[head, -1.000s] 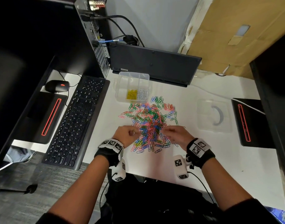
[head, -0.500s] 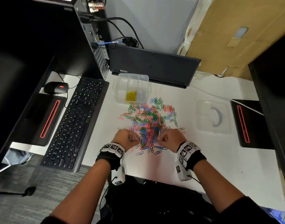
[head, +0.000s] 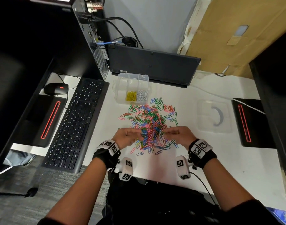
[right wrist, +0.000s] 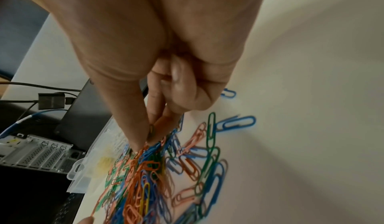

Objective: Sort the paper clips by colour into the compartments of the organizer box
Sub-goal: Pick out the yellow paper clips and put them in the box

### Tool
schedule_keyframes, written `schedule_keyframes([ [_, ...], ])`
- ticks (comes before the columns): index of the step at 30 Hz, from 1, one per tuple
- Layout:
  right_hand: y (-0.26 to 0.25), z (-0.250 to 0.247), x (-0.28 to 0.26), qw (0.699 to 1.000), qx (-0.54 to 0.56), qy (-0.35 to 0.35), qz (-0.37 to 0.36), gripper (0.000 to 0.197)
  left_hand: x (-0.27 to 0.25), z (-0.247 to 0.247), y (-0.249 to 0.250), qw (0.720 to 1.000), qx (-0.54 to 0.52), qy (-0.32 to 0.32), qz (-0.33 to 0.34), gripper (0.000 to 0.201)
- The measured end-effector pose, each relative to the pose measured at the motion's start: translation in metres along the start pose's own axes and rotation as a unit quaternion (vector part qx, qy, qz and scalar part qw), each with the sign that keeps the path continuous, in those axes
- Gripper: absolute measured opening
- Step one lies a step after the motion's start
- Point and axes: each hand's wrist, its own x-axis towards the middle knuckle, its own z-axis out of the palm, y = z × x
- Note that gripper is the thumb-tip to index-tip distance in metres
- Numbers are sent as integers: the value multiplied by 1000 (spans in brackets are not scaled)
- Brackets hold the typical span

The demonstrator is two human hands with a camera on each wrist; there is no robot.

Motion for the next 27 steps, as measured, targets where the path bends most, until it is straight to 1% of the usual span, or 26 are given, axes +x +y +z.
schedule_keyframes([
  [4,4,-6,3,997,-35,68,-19,14,3,-2,0,999,-35,-9,-39,24],
  [5,4,-7,4,996,-54,72,-21,12,3,-2,0,998,-43,-5,-48,27],
  [7,2,-7,3,995,-73,60,-16,10,2,1,3,996,-55,5,-67,31],
  [9,0,-4,1,998,-42,45,-12,12,2,3,6,996,-50,13,-78,31],
  [10,-1,-4,0,999,-28,44,-8,14,1,3,7,996,-38,16,-78,28],
  [11,-1,-3,0,999,-24,47,-4,16,2,3,8,997,-16,21,-72,23],
  [12,2,-3,1,998,-32,51,-1,18,2,2,7,997,32,30,-58,20],
  [13,3,-4,1,998,-39,55,2,19,3,1,6,993,102,45,-36,15],
  [15,3,-5,1,997,-44,57,5,16,4,-1,2,966,251,69,8,11],
  [17,0,-3,0,998,7,54,20,11,6,-3,-1,934,349,64,30,17],
  [19,-3,-1,-3,989,129,37,64,15,10,-3,-3,912,405,55,34,20],
  [21,-6,1,-5,960,260,1,103,17,13,-3,-3,902,427,51,33,19],
  [23,-9,2,-7,927,348,-39,136,22,14,0,-4,899,433,51,35,16],
  [25,-13,8,-8,903,393,-59,165,35,13,4,-4,896,439,53,37,13],
  [26,-15,11,-8,902,390,-62,174,39,13,5,-3,893,445,52,42,12],
  [27,-17,14,-9,910,370,-63,178,41,13,6,-3,890,450,53,47,11],
])
